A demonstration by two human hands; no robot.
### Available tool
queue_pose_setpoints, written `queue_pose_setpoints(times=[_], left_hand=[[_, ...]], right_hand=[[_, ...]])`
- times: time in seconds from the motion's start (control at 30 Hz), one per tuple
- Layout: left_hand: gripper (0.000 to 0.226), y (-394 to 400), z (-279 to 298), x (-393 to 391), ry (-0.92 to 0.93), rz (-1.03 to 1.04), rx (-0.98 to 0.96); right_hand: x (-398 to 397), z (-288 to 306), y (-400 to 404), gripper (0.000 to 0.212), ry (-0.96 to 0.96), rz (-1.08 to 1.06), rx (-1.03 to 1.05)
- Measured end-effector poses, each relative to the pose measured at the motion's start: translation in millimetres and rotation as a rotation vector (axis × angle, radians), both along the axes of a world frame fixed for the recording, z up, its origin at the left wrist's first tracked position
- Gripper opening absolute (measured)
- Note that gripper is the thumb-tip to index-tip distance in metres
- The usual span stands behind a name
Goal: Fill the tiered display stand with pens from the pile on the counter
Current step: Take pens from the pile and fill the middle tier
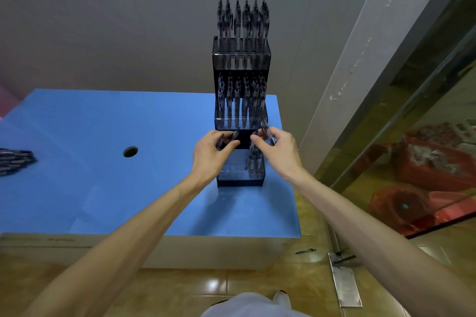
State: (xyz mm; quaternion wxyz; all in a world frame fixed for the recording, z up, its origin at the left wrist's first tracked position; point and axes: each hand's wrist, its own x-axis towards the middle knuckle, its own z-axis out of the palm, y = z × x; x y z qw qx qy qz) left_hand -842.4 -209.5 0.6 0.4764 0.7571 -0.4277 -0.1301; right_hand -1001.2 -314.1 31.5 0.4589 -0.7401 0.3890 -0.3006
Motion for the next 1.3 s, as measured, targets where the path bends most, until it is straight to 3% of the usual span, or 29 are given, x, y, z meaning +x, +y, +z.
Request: queue_pose_setpoints(times=[0.2,0.37,1.3], left_hand=[[0.020,1,2,-2,0.068,0.013,-0.036],[0.017,0,0,1,-0.017,0.010,0.020],[0.018,-3,-15,2,-0.229,-0.099,0.105]], right_hand=[[3,-6,-8,0.028,0.138,-0.001,-0.235],[6,-7,-3,0.029,0.252,0.044,-0.358],[5,-1,-3,0.020,0.298,0.073,-0.408]])
